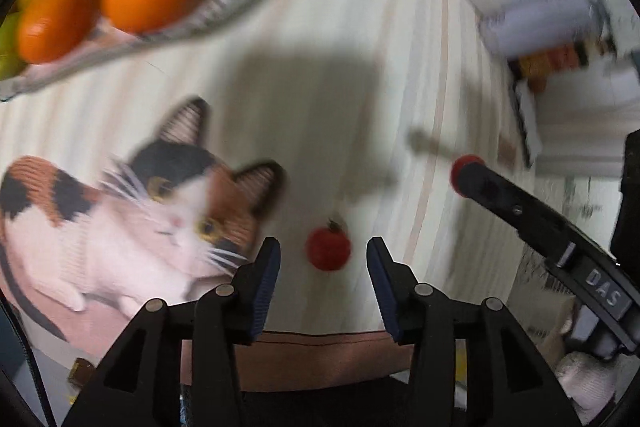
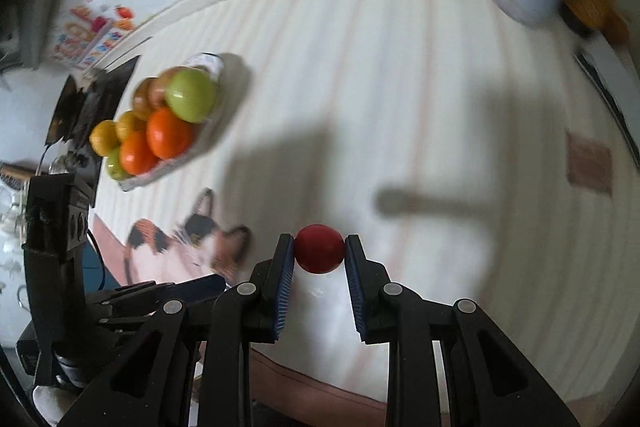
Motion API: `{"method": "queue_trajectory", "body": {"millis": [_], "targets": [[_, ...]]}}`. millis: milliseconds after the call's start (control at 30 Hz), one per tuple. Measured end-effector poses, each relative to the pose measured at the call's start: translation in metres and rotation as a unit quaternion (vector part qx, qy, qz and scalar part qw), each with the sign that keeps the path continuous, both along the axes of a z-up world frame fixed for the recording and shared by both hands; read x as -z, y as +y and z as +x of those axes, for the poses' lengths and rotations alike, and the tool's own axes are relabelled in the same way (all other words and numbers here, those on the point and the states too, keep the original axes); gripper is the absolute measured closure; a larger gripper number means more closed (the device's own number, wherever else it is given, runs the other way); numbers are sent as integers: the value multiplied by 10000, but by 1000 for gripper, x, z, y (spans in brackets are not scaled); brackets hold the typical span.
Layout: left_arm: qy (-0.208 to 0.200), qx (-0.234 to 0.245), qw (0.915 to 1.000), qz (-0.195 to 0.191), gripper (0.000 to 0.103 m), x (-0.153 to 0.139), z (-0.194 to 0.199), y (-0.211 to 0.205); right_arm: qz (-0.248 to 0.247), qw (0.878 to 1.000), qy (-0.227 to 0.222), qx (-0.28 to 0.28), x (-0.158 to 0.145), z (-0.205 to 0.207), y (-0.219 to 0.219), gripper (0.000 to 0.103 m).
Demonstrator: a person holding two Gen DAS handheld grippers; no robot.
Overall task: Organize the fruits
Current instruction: 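Carry both tomatoes onto the deer plate and open both tools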
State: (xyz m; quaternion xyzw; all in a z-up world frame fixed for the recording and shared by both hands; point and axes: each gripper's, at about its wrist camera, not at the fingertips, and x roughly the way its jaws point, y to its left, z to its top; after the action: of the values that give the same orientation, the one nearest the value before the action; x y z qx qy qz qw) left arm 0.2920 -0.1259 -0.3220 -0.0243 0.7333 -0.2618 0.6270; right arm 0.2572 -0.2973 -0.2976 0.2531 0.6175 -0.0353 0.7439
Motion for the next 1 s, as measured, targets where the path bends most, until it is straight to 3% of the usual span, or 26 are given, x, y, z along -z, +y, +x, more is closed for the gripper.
{"method": "queue_trajectory", "body": {"millis": [233, 367, 500, 567, 800, 1000], "targets": [[-72, 515, 9978, 409, 61, 21, -19, -33, 36, 9989, 203, 414, 13, -33, -25, 75], [-235, 544, 9975, 382, 63, 23, -17, -43, 10, 9990, 167, 412, 11, -36, -28, 75], [-398, 634, 9958, 519, 75, 29, -18, -53, 30, 9993, 110, 366, 8, -32, -22, 75], [-405, 580, 9963, 497, 75, 28, -17, -43, 44, 9994, 69, 331, 5, -29, -19, 75], [-416, -23, 9986, 340, 75, 9, 0, -2, 190, 9998, -55, 24, 0, -8, 3, 75], [-658, -924, 9935, 0, 75, -36, 44, 60, 551, 9976, -272, -313, -4, 26, 39, 75]]}}
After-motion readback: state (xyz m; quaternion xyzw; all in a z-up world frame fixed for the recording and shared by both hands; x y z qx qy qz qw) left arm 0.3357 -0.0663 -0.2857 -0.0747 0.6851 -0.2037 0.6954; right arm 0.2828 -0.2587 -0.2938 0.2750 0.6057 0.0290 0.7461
